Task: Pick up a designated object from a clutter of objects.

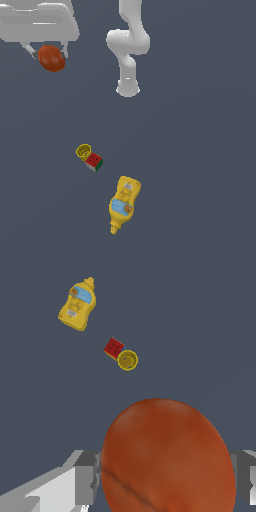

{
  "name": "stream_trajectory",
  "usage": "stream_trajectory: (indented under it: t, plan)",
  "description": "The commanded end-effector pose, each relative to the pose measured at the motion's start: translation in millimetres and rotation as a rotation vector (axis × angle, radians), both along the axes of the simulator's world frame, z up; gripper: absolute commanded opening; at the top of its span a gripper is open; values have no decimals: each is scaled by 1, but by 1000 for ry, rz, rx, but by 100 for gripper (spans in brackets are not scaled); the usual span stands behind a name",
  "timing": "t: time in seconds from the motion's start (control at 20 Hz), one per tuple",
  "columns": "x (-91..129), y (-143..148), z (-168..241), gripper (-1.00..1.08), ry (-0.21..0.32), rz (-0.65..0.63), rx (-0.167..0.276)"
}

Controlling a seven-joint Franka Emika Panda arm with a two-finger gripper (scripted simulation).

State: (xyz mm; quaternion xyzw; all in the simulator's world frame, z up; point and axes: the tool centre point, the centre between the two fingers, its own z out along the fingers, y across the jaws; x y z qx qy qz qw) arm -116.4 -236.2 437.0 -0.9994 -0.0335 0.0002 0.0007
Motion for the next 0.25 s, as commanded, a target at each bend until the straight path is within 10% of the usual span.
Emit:
stream_trajectory:
  t: [0.0, 0.2]
  plan:
    - [-3, -3, 8, -100, -1, 1, -1]
    - [-4, -4, 11, -100, 0, 1, -1]
